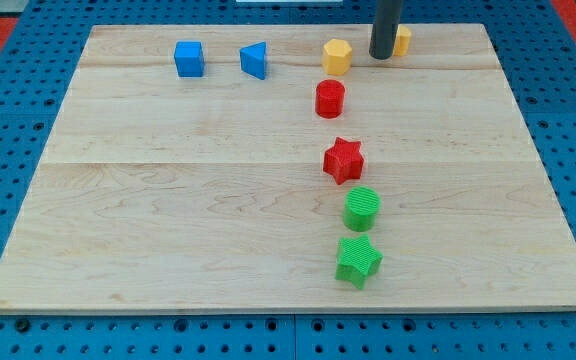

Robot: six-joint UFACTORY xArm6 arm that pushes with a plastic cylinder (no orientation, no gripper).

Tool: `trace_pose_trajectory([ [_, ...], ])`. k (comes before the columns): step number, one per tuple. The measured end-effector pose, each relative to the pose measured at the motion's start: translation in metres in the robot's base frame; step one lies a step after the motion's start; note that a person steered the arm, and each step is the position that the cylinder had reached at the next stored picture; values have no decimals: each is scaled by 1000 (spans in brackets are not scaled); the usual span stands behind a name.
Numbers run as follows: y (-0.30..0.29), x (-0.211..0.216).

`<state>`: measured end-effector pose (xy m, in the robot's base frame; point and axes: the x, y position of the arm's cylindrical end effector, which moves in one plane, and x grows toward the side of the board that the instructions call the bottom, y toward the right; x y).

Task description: Slide yellow hexagon below the yellow heart

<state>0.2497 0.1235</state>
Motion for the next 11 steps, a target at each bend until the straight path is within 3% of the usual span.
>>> trace_pose_trajectory([
  [2,4,-9],
  [5,-131,-24],
  [9,-102,14],
  [11,-78,9],
])
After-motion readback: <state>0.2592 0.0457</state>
